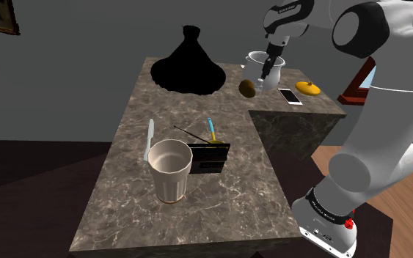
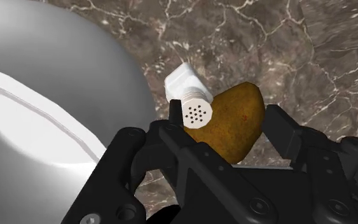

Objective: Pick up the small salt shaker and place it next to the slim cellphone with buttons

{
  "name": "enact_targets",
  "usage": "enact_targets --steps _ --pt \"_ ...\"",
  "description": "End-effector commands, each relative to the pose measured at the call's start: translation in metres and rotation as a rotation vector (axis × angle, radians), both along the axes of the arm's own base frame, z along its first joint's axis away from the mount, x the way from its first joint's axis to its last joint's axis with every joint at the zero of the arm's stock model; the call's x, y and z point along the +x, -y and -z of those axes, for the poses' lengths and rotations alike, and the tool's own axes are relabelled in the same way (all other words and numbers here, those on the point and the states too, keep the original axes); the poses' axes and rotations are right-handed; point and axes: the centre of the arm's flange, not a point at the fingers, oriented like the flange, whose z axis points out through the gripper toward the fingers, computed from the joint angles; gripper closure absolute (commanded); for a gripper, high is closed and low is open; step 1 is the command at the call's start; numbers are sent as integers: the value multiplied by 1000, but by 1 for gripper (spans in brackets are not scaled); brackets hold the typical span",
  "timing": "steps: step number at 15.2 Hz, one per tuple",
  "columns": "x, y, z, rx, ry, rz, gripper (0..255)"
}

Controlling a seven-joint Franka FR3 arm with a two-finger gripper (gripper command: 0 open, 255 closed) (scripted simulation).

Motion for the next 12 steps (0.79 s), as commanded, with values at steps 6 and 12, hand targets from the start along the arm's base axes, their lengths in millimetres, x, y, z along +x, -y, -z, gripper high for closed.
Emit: enact_targets --steps 6,12 --pt "-3 8 -15 -32 3 17 0" --pt "-3 8 -15 -32 3 17 0"
